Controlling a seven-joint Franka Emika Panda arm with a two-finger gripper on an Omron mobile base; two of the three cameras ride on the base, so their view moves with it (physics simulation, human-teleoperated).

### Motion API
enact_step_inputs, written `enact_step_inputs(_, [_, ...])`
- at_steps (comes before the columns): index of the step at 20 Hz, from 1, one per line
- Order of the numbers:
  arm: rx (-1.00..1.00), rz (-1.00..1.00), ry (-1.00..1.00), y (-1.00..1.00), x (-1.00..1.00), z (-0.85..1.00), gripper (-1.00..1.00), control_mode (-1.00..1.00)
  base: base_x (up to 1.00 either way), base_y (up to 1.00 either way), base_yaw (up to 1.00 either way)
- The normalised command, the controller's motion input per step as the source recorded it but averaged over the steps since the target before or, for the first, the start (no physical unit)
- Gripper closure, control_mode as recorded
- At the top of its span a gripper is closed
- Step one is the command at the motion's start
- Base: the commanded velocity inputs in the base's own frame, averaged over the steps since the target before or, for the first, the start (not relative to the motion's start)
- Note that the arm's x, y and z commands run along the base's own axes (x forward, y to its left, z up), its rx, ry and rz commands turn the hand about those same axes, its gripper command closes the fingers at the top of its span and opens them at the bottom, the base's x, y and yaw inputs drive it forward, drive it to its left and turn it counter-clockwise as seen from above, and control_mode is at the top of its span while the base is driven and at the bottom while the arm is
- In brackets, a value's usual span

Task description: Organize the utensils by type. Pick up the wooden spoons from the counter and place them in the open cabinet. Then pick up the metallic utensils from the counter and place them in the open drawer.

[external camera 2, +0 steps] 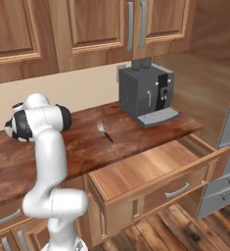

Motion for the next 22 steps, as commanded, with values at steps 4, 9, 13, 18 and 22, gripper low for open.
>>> enact_step_inputs(4, [0.0,0.08,0.0,-0.02,0.21,-0.29,-1.0,-1.0,0.0,0.0,0.0])
enact_step_inputs(9, [0.0,0.16,0.0,-0.15,0.03,-0.32,-1.0,-1.0,0.0,0.0,0.0])
enact_step_inputs(13, [0.0,0.21,0.0,-0.3,0.0,-0.29,-1.0,-1.0,0.0,0.0,0.0])
enact_step_inputs(18, [0.1,0.23,0.0,-0.36,0.0,-0.15,-1.0,-1.0,0.0,0.0,0.0])
enact_step_inputs(22, [0.21,0.21,0.0,-0.26,0.0,-0.14,-1.0,-1.0,0.0,0.0,0.0])
